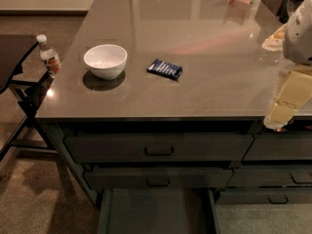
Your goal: Place rxbar blueberry into bottom drawer
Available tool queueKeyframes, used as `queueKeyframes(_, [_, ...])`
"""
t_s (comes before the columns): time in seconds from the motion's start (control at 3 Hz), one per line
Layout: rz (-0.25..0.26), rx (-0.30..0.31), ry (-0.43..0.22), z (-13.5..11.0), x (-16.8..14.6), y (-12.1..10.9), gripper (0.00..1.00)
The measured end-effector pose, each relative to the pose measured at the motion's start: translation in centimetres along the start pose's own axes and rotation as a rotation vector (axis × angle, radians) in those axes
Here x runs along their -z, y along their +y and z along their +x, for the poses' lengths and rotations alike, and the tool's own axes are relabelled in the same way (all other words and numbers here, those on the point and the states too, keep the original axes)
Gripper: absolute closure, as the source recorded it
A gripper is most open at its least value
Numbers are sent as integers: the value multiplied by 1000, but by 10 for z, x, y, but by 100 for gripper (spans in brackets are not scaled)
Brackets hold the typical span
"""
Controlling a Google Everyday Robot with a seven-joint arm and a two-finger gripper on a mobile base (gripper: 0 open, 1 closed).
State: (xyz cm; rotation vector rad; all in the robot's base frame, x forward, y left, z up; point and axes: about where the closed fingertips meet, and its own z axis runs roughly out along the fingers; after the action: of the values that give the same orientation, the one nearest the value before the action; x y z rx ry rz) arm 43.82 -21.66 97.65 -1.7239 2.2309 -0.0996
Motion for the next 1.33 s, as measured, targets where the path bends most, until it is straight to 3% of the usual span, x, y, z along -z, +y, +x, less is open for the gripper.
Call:
queueKeyframes(0.67, [15, 18, 6, -9, -3, -7, 0])
queueKeyframes(1.0, [36, 95, -45, -40, -18, -23, 0])
queueKeyframes(1.33, [52, 160, -187, -80, -34, -49, 0])
